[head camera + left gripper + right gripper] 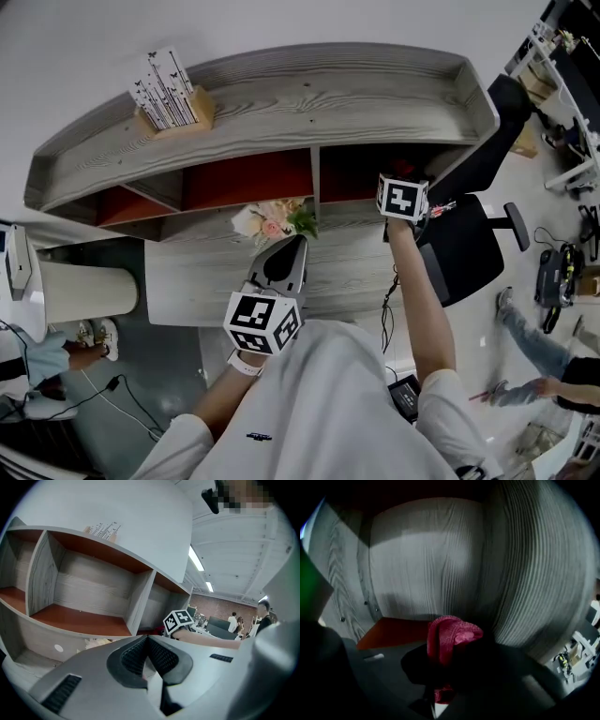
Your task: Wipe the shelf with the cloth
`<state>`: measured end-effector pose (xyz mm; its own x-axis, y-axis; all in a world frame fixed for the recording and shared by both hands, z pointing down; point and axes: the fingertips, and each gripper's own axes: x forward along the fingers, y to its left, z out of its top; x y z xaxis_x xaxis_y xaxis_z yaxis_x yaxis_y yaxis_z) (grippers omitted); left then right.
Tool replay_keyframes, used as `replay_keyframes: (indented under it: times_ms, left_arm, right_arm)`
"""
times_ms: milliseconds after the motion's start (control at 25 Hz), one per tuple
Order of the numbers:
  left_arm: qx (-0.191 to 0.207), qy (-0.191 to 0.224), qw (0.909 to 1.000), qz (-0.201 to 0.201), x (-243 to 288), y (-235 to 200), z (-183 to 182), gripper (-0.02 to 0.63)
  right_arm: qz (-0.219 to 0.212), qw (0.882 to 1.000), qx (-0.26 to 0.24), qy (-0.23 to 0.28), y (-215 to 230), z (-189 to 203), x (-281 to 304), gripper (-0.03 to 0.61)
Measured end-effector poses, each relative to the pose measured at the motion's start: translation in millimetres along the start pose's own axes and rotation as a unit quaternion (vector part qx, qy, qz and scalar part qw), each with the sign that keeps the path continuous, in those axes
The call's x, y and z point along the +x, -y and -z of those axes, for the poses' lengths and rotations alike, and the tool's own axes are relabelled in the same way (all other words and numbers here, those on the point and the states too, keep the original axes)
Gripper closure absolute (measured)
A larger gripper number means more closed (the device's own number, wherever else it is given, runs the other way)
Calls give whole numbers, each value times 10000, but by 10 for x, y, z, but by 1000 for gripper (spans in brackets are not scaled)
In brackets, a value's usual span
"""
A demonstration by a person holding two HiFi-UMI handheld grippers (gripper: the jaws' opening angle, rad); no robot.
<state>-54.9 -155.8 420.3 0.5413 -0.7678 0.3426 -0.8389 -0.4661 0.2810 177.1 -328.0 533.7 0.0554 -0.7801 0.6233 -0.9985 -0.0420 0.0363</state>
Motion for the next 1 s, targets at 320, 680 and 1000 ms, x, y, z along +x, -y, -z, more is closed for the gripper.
replay_keyframes:
  times_ms: [320,680,1000]
  left_arm:
    - [-46,2,10000,-35,-15,-31,-8,607]
    - [-2,-31,10000,22,-31,-15,-27,607]
    - [51,-58,9999,-83,-115,-66,-22,607]
  right_arm:
    - [-41,9997,154,-181,-39,-205,275,515]
    - [-838,9933,-755,261,-712,-283,243,515]
    - [-1696,9762,-1315,324,-1422,-267,136,515]
